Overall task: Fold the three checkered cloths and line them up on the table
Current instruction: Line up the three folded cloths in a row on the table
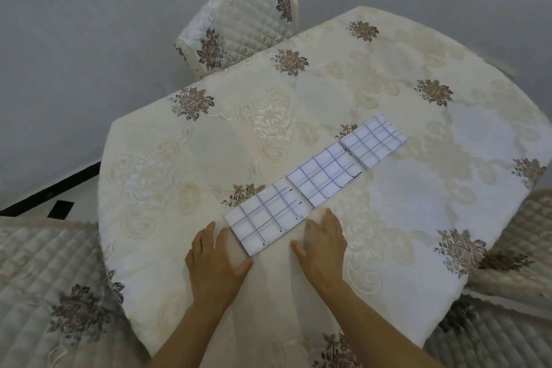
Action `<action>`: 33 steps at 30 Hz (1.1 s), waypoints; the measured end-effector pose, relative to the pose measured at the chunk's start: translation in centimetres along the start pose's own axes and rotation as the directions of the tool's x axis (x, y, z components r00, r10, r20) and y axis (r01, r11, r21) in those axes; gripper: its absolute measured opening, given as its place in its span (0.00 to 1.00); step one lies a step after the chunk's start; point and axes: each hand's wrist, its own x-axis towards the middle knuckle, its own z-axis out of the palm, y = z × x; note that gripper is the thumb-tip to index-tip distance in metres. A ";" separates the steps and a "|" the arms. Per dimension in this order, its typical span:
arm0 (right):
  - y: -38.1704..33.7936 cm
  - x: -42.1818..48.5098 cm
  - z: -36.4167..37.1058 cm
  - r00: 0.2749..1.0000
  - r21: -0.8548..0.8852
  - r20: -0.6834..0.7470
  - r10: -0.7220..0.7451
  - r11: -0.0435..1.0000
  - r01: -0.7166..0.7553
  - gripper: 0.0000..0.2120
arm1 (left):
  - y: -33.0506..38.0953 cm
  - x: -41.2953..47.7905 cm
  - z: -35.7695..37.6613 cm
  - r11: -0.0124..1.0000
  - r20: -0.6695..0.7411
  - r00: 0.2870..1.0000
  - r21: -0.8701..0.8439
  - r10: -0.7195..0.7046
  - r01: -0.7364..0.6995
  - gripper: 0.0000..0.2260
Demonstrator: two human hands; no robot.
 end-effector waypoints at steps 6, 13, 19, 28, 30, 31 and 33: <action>0.5 0.7 -0.4 1.000 0.029 -0.015 0.025 0.999 -0.025 0.24 | 0.3 1.3 -1.5 1.000 0.012 1.000 -0.024 -0.017 0.018 0.49; 1.1 1.8 -0.6 0.999 -0.008 0.003 0.051 0.999 -0.051 0.27 | 0.7 5.6 -2.8 0.994 0.102 0.989 0.000 -0.105 0.105 0.36; 1.0 2.1 -0.5 0.999 0.024 0.021 0.045 0.999 -0.046 0.29 | 0.7 6.8 -3.1 0.997 0.153 0.986 0.036 -0.069 0.065 0.27; 0.3 2.0 -0.2 0.999 0.069 0.013 0.036 0.997 -0.037 0.31 | 0.4 7.0 -2.9 0.999 0.105 0.994 -0.018 -0.043 0.045 0.18; 0.3 1.9 -0.1 0.999 0.060 0.016 0.034 0.998 -0.035 0.30 | 0.2 7.0 -2.7 0.999 0.093 0.995 -0.023 -0.044 0.046 0.17; 0.3 1.8 -0.1 0.999 0.059 0.015 0.033 0.998 -0.033 0.30 | 0.1 6.9 -2.6 0.999 0.088 0.995 -0.023 -0.043 0.045 0.17; 0.3 1.7 -0.1 0.999 0.083 0.010 0.033 0.996 -0.034 0.30 | 0.1 6.8 -2.5 0.999 0.080 0.996 -0.020 -0.039 0.040 0.16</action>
